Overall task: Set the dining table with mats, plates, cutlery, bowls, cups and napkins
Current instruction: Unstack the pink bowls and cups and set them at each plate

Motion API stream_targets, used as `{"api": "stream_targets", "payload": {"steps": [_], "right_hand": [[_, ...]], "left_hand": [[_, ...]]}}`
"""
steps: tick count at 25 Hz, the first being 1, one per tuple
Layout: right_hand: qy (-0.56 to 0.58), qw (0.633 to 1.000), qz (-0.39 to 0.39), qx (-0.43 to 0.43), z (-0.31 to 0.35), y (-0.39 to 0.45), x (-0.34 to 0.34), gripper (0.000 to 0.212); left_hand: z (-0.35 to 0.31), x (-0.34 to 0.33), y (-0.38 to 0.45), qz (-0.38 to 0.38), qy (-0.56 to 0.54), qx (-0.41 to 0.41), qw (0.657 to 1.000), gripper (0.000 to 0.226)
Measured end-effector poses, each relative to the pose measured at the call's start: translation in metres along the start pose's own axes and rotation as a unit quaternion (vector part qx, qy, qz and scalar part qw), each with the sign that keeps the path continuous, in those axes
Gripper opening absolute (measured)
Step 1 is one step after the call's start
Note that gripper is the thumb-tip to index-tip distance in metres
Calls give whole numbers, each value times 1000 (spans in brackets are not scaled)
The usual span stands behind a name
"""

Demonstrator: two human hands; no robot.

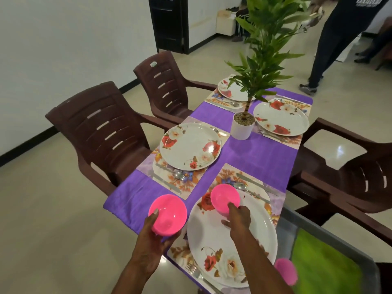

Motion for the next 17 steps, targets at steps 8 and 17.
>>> {"api": "stream_targets", "payload": {"steps": [8,17], "right_hand": [[-58,957,79,272,74,-125,-40,4],[-153,911,89,373,83,-192,-154,28]], "left_hand": [[-2,-17,22,56,29,45,997,59],[-86,7,54,161,31,37,986,111]]}}
Point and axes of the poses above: each hand's wrist, its own y-axis towards the middle knuckle, its own x-axis out of the back of the hand, z = x × y, the point moved 10 cm from there along y, towards the middle knuckle, and after that the axes turned 1 degree about y, right-handed, at the moved point
